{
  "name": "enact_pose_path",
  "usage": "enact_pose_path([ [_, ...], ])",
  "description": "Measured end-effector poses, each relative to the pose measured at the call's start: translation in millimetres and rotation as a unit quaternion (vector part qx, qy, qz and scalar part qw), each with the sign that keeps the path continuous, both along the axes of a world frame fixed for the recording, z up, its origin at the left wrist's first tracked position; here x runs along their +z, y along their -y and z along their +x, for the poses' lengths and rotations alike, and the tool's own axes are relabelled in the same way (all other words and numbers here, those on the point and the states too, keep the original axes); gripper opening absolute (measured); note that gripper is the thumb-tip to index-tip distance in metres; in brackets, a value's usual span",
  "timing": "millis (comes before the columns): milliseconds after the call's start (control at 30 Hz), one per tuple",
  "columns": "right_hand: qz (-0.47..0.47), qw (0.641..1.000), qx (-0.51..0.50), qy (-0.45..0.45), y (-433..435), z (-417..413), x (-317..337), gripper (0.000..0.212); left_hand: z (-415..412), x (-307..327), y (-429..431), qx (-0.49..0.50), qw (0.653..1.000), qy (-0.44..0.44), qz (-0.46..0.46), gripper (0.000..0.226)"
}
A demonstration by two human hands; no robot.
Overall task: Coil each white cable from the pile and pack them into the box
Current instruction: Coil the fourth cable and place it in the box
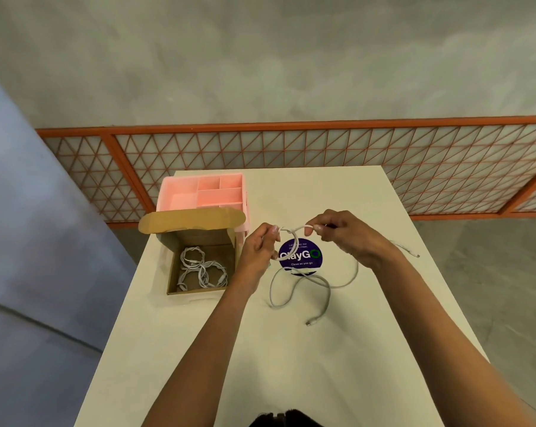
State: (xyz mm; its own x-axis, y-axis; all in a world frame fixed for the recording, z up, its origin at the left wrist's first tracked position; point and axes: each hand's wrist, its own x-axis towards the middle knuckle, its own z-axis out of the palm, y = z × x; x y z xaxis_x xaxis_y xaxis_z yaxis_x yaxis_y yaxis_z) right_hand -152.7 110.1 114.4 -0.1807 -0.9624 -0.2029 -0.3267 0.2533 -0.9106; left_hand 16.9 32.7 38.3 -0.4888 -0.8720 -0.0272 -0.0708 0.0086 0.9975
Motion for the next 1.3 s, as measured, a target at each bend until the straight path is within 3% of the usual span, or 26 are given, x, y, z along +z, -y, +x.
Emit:
enact_pose_path([
  [133,0.008,0.992,-0.045,0.118,3,0,-14,0.025,1,3,-3,-0.030,0.998,-0.038,0.035,0.027],
  [300,-0.009,0.945,-0.092,0.313,4,1,-21,0.023,3,9,-3,-0.105,0.977,-0.126,0.139,0.025],
  [433,-0.017,0.924,-0.076,0.374,4,2,-22,0.026,7,15,-2,-0.149,0.971,-0.117,0.147,0.025],
  [600,-0.015,0.907,-0.115,0.404,6,5,-23,0.028,7,19,-3,-0.126,0.978,-0.085,0.144,0.028],
  [767,0.006,0.915,-0.124,0.384,5,7,-25,0.028,0,40,-20,-0.096,0.993,-0.004,0.067,0.024],
  [967,0.000,0.923,-0.121,0.365,3,2,-26,0.026,0,47,-19,-0.125,0.992,0.014,0.029,0.021],
  [1133,-0.018,0.967,-0.094,0.236,4,0,-24,0.021,2,43,-16,-0.150,0.988,0.033,0.025,0.021],
  [1300,-0.028,0.981,-0.063,0.183,6,-6,-22,0.020,2,42,-16,-0.142,0.989,0.026,0.027,0.022],
])
